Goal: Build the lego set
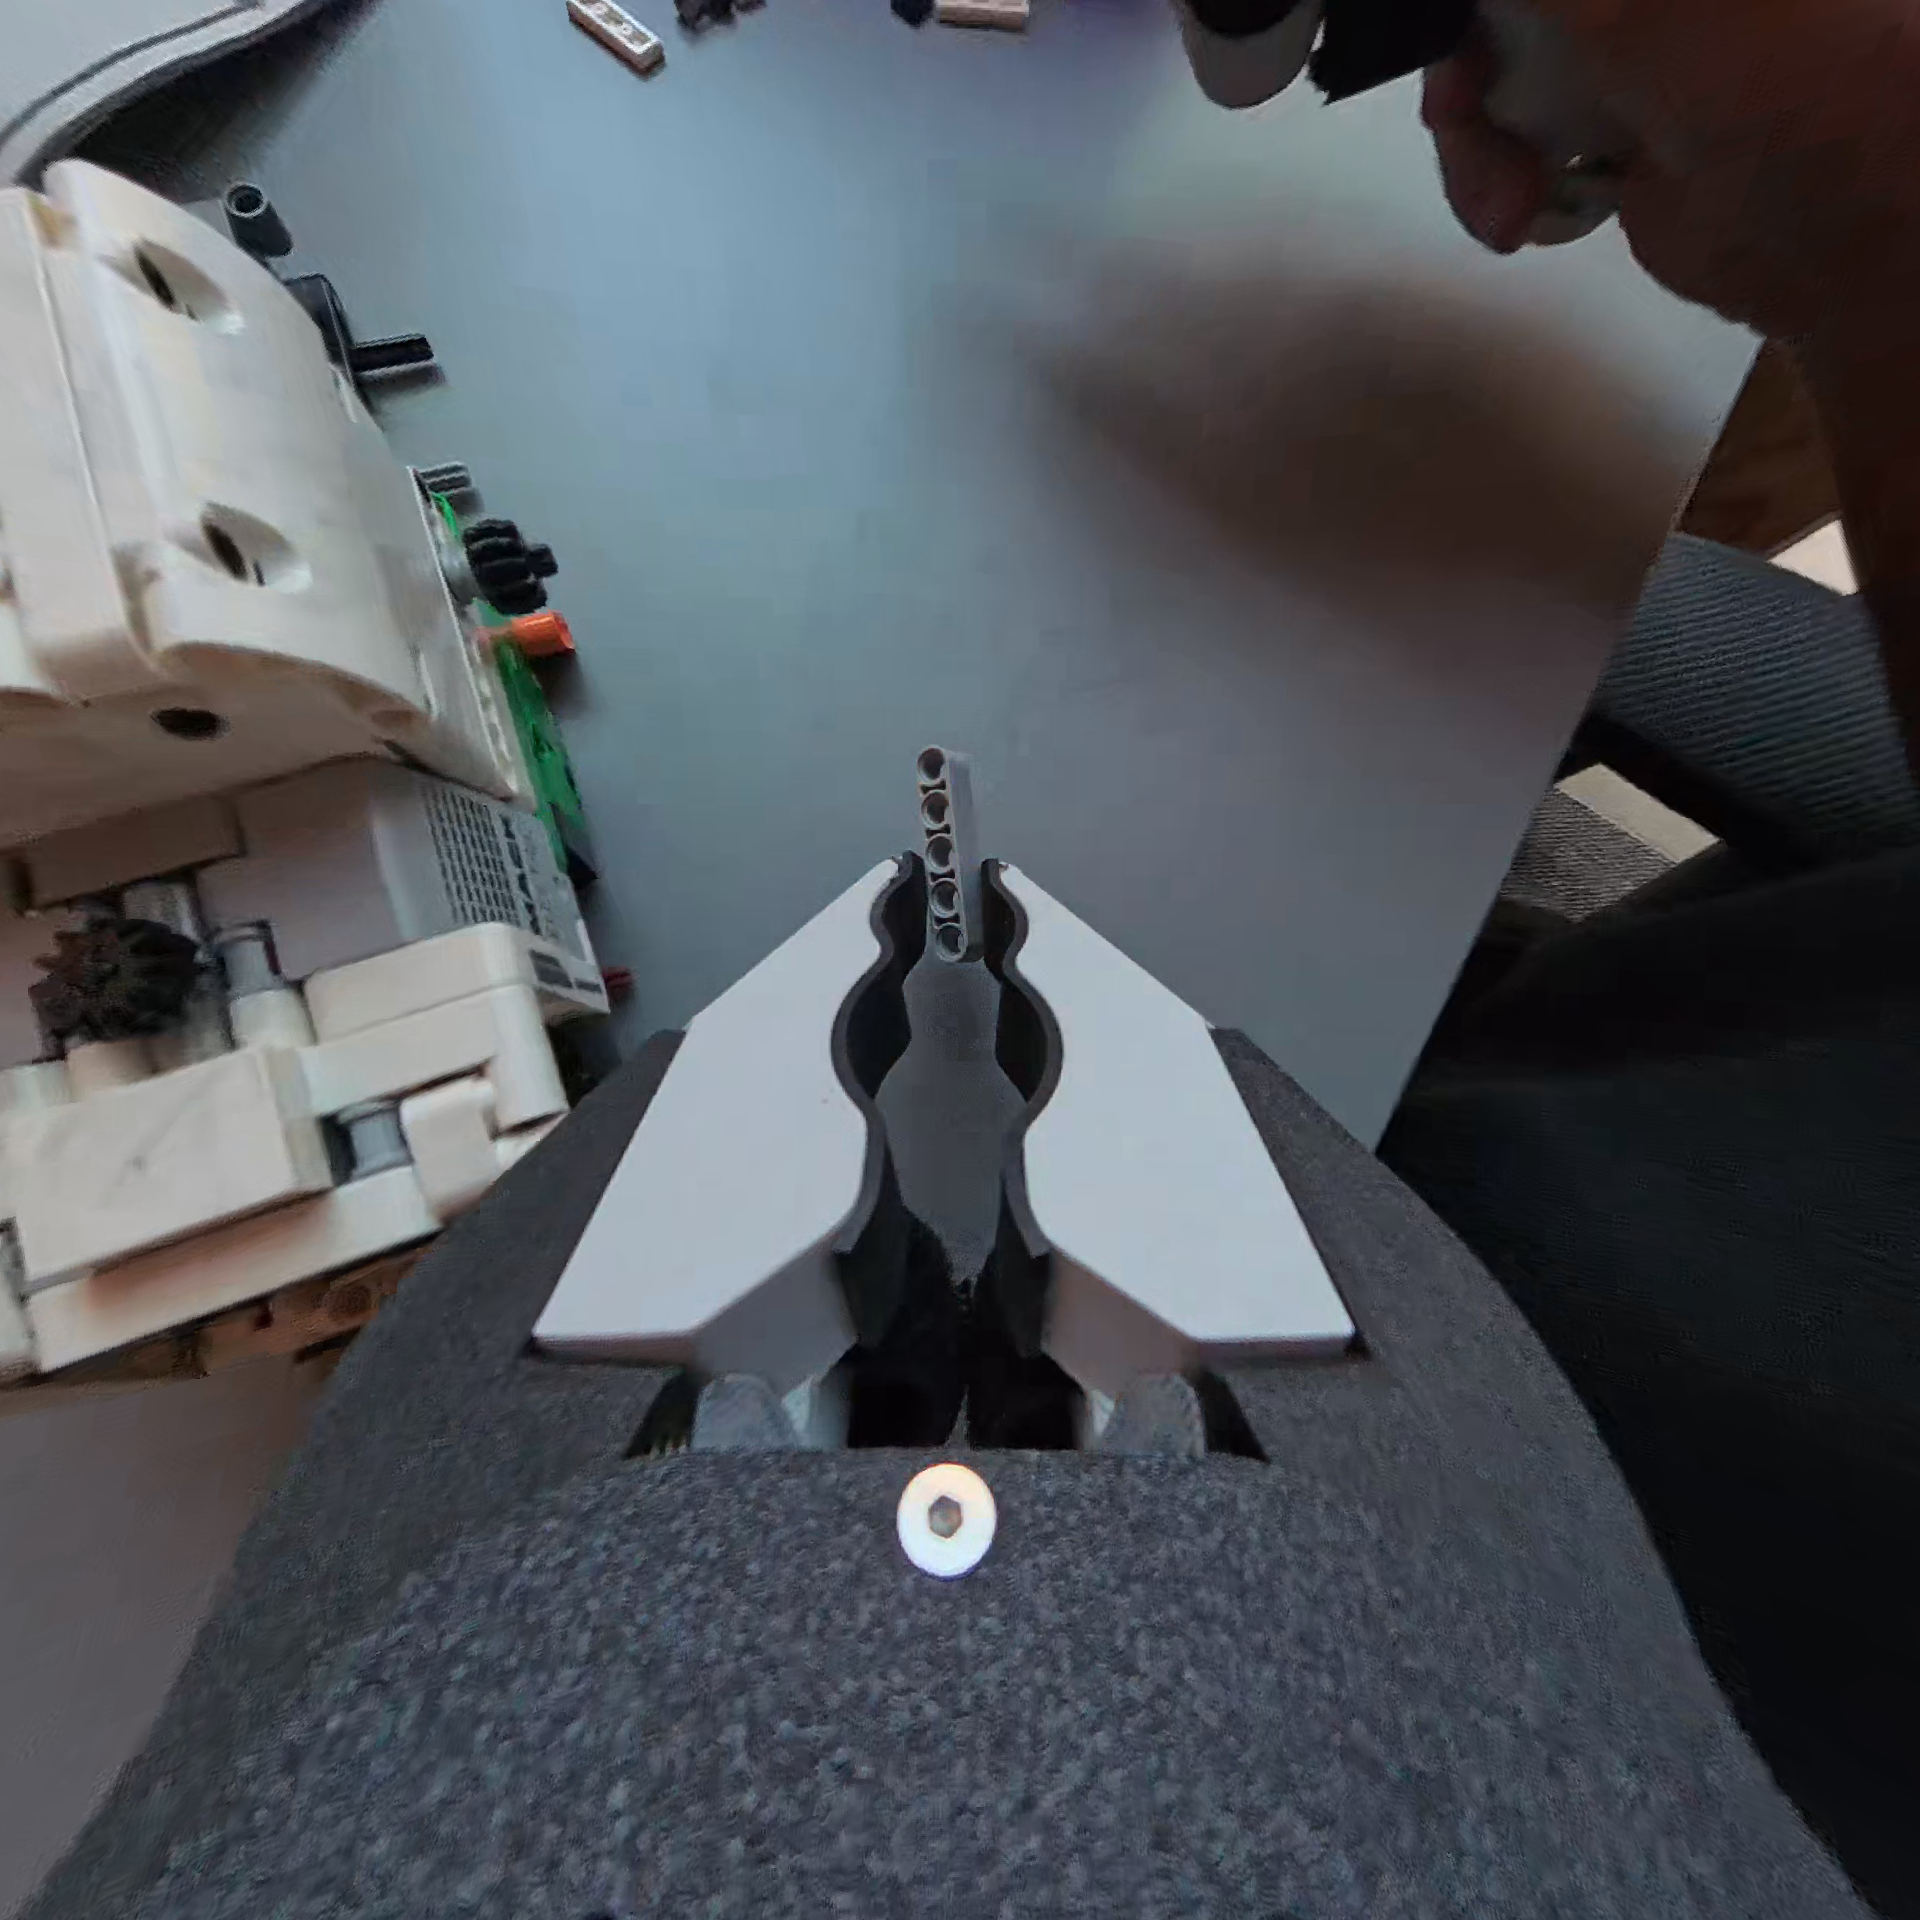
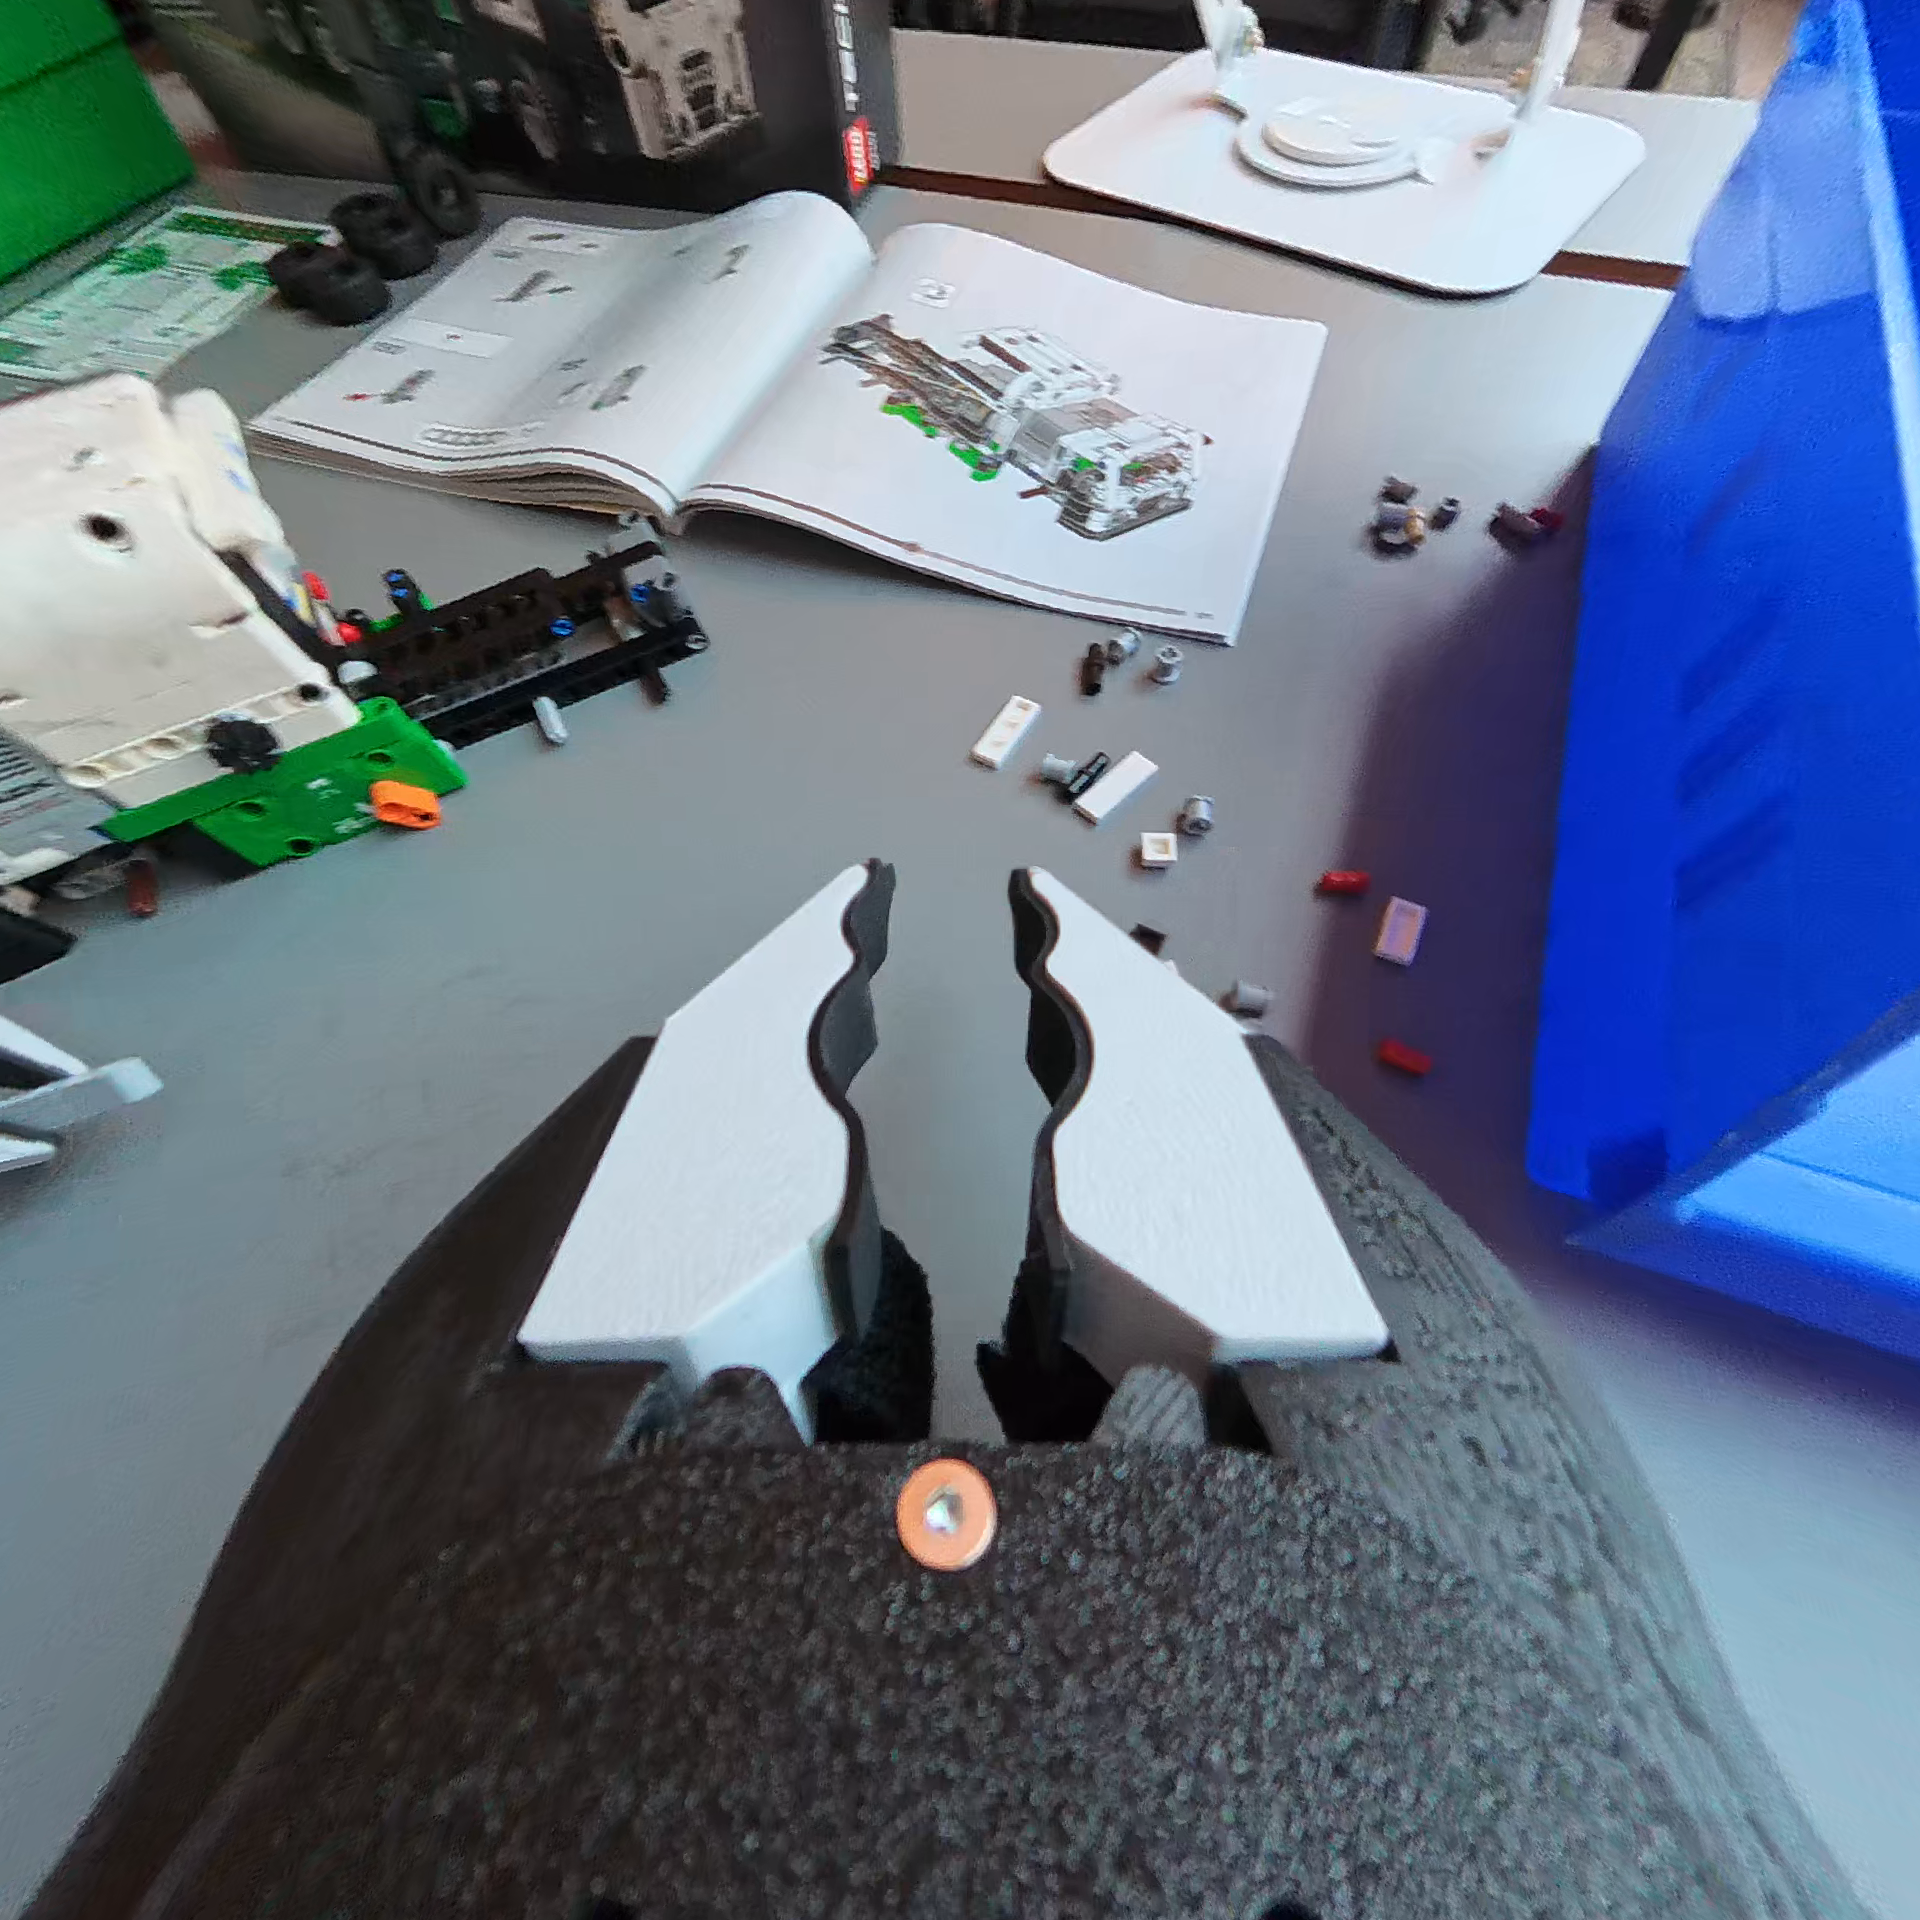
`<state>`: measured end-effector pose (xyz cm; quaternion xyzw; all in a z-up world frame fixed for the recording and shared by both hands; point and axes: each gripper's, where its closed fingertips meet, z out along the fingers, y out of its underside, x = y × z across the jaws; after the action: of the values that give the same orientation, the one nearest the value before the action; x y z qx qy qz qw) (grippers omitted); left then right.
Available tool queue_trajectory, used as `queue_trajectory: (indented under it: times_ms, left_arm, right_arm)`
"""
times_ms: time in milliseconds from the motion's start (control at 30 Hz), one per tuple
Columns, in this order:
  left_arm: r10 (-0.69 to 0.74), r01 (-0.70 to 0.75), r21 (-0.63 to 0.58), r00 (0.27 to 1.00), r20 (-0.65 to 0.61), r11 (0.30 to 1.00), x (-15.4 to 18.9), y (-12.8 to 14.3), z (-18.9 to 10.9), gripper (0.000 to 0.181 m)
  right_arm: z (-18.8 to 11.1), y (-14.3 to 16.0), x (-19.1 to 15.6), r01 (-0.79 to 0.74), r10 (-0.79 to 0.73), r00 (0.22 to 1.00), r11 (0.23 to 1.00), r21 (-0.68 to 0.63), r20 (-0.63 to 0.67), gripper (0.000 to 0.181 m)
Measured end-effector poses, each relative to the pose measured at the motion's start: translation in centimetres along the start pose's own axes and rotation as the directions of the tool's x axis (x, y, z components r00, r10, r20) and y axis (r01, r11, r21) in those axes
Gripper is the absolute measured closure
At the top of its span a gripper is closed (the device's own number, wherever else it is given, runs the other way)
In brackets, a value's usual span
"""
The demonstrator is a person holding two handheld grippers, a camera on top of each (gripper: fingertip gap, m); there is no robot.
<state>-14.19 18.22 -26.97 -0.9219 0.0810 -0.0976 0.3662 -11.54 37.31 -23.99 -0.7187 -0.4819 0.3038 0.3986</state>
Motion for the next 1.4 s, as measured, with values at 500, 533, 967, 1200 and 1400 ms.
queue_trajectory:
  times_ms: [500, 533, 967, 1200, 1400]
  left_arm:
    - [0.074, -0.063, -0.099, 0.991, 0.108, 0.993, -0.5, 0.0, 2.3, 0.172]
    - [0.07, -0.06, -0.099, 0.993, 0.099, 0.993, -0.4, 0.0, 2.3, 0.171]
    - [-0.041, 0.066, 0.116, 0.978, -0.206, 0.991, 2.5, -2.0, -2.3, 0.15]
    - [-0.082, 0.118, 0.192, 0.979, -0.186, 0.974, 0.1, -1.1, -5.6, 0.154]
    - [-0.12, 0.136, 0.231, 0.99, -0.078, 0.964, -2.6, -0.3, -7.3, 0.154]
  right_arm:
    - [5.3, -0.8, 3.0, -0.004, -0.01, 0.995, 0.991, -0.131, -0.102, 0.154]
    - [5.7, -1.2, 3.0, -0.007, -0.005, 0.996, 0.991, -0.136, -0.086, 0.154]
    - [10.4, -1.1, 4.2, 0.011, -0.03, 0.997, 0.964, -0.266, -0.068, 0.167]
    - [10.6, -1.2, 4.2, 0.039, -0.057, 0.997, 0.961, -0.275, -0.058, 0.176]
    - [6.9, -3.8, -1.8, 0.208, -0.179, 0.96, 0.971, -0.122, 0.215, 0.177]
